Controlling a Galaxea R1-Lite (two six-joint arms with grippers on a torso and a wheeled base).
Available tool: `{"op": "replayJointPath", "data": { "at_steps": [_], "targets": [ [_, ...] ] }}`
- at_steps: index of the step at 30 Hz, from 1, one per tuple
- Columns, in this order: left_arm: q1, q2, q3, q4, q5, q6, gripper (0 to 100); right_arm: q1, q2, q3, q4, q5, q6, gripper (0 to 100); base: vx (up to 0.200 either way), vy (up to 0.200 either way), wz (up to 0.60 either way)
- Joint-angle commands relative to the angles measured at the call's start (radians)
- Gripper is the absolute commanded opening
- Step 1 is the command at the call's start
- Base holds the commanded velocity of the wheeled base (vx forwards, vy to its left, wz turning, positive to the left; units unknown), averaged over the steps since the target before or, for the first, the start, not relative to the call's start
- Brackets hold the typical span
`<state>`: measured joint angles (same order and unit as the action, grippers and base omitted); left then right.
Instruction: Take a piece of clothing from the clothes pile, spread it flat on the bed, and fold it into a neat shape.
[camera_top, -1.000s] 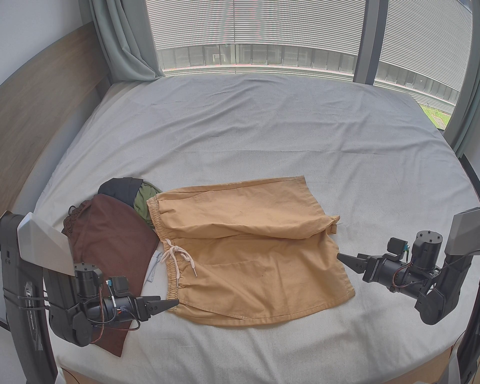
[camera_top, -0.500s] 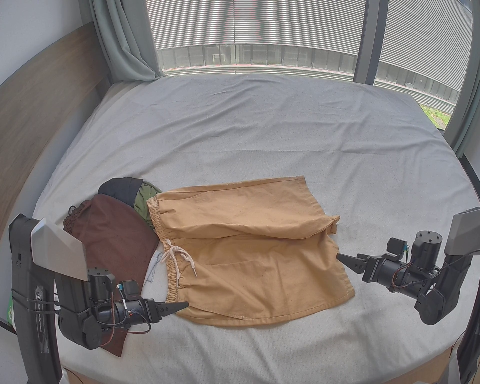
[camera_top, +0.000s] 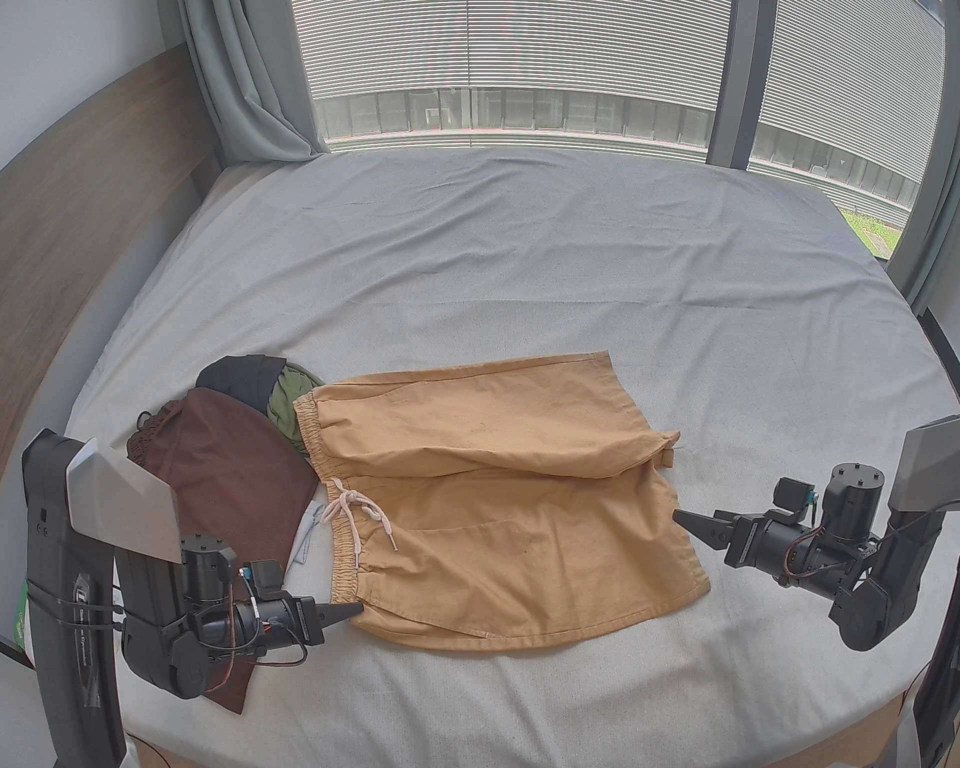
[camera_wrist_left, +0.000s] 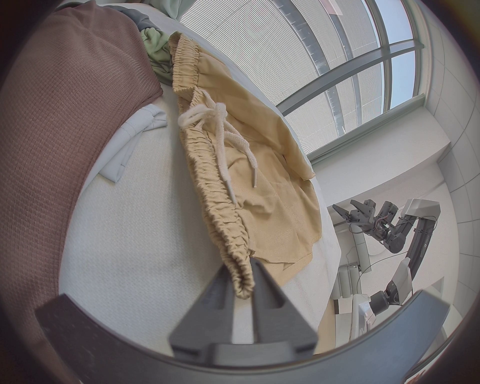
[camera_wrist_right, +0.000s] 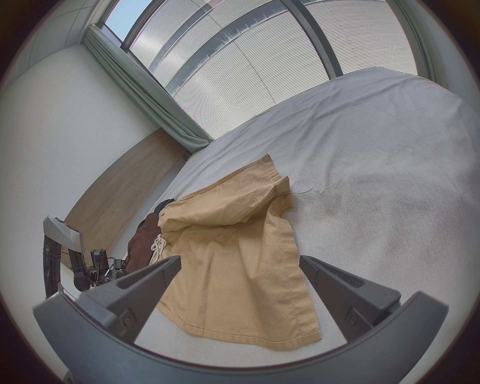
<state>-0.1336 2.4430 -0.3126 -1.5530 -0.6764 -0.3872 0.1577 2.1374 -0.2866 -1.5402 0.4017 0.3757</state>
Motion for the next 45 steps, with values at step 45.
{"op": "replayJointPath", "data": {
  "at_steps": [45],
  "targets": [
    [0.031,-0.005,0.007,-0.001,-0.005,0.051,0,-0.056,0.288,0.030,-0.003,0.112,0.035,100,0.000,0.000,0.00]
  ]
}}
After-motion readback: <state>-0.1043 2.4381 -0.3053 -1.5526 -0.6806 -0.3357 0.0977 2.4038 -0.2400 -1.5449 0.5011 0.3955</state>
